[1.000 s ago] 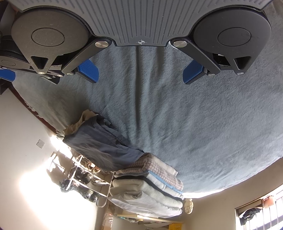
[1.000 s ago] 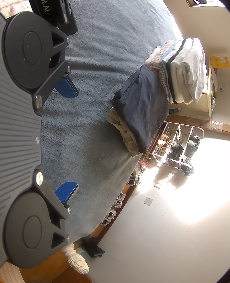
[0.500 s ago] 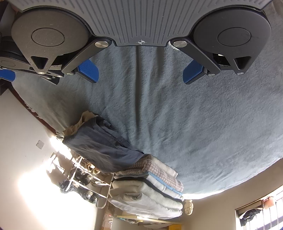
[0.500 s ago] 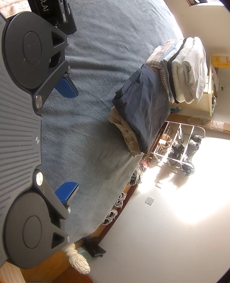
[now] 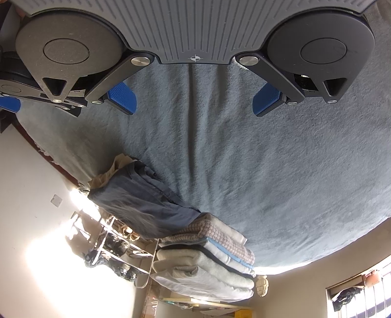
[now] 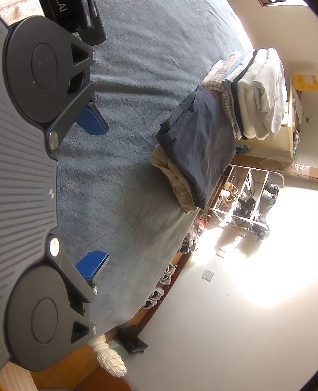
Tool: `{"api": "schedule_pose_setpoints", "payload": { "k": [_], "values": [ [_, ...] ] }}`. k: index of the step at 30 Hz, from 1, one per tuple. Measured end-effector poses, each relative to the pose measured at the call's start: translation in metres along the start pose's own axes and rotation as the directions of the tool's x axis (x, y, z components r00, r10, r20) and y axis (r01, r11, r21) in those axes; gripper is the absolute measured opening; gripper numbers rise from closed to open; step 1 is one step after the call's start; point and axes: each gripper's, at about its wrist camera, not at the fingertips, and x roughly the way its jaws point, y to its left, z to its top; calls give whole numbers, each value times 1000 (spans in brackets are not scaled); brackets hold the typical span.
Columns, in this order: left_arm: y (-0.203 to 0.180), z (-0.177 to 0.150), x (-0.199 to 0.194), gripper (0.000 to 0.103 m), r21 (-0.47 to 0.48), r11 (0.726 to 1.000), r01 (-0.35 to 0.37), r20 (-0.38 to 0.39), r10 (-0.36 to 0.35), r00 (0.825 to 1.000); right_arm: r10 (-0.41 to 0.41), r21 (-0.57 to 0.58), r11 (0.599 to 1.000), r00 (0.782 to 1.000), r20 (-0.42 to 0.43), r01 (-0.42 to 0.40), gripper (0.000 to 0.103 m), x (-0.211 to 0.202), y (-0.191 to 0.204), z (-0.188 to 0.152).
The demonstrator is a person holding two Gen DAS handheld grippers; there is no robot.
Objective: Fold clothes
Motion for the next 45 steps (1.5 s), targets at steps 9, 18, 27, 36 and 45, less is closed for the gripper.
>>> {"api": "schedule_pose_setpoints", "payload": {
  "k": [9, 18, 27, 36, 45],
  "values": [
    [-5, 0, 0, 102, 18, 1000, 1, 2, -2, 1000, -10, 9, 1000, 1000, -1, 10, 103, 1, -5, 0],
    [-9, 0, -1, 102, 29, 1000, 0, 1, 0, 1000, -13, 20, 1000, 1000, -4, 13, 103, 2, -8, 0],
    [-7, 1, 0, 102, 25, 1000, 0, -1, 0, 1000, -11, 20, 1000, 1000, -6, 11, 103, 2, -8, -1],
    [-5, 0, 0, 102, 19, 1000, 2, 0, -2, 1000, -12, 15, 1000, 1000, -5, 12, 103, 1, -6, -2],
    [-4, 1, 1, 102, 14, 1000, 2, -1, -2, 1000, -11, 10, 1000, 1000, -5, 11, 103, 0, -4, -2]
  ]
}}
